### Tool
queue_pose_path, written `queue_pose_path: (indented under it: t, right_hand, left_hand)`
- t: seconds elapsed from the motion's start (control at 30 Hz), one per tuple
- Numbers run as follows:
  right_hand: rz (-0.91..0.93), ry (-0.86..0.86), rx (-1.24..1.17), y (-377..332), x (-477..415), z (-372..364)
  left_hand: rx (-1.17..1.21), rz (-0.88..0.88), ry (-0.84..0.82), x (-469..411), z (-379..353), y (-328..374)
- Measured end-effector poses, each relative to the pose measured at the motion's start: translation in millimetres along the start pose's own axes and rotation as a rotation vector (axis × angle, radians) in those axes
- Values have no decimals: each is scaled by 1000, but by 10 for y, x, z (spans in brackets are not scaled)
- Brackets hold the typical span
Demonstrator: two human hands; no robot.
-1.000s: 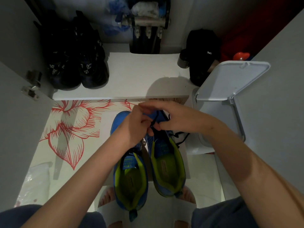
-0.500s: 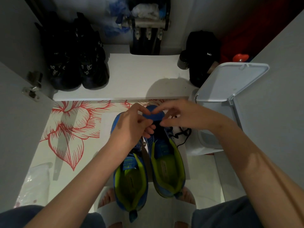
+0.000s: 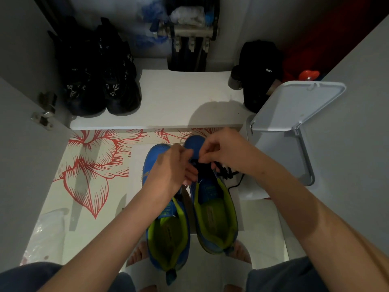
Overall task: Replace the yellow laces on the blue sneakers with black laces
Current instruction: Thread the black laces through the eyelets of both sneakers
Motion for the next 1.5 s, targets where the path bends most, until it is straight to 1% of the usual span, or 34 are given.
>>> queue_pose_path:
  t: [0.07,0.1,0.17,0.23,0.37,0.47,0.57,0.7,0.83,0.93,0.97,1.03,1.07,1.1,1.17,1.27,1.33,1.4,1.47,1.5]
  right_hand:
    - [-41,-18,110,92,2,17]
    - [-52,-30,177,132,3,9]
    - [-55,-43,280,170,8,-45]
    - [-48,-32,307,186,14,-118]
    - [-66,-55,388,220,17,-244]
    - [-58,27,451,234,12,-266]
    - [-84,61,408,258,3,-265]
    - [-115,6,379,271,-5,-262]
    - [-97,-10,473,272,-3,-293]
    - [-80,18,488,277,-3,-343]
    - [-90,19,462,287,-5,-354]
    - [-138,5,317,297,0,-343]
    - [-174,-4,225,288,4,-327]
    - [-206,-12,149,283,7,-310]
    - [-237,-25,71,280,0,-306]
    - [-222,-34,72,279,-15,-333]
    - [-183,-18,46,277,-23,-279]
    - [-88,32,54,219,-24,-158]
    - [0,23,46,139,2,-64]
    - [27,-12,40,116,14,-61]
  left_hand:
    - [-317,-81,91,-61,47,-71]
    - [-473,-100,84,-50,55,-87]
    - [-700,-78,-28,-15,12,-136]
    - [-763,-71,-105,4,-46,-162]
    - [-588,-31,-136,9,-27,-183]
    - [-457,15,-172,-1,-12,-224]
    - [-384,43,-175,-20,1,-267]
    - [-351,54,-174,-23,-5,-288]
    - [-357,47,-179,-16,-17,-268]
    - [-310,71,-186,-19,-16,-270]
    - [-265,89,-192,-12,-16,-252]
    - [-116,138,-213,-4,-38,-217]
    - [-88,150,-227,16,-47,-202]
    - [-112,147,-228,27,-61,-195]
    - [-200,108,-167,24,-90,-205]
    - [-286,57,-93,17,-105,-219]
    - [-358,24,-53,23,-78,-238]
    - [-454,-66,74,-11,18,-223]
    - [-431,-151,216,-13,180,-98]
    - [-323,-172,258,-16,269,-22]
Point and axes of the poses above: each hand's wrist, its own x-axis away from the middle knuckle, its own z-axis out of the back of the hand, y = z × x, the point moved 3 cm from there along -x, towards the middle knuckle, and after that the axes turned 10 degrees about -x, right-handed, at the moved point
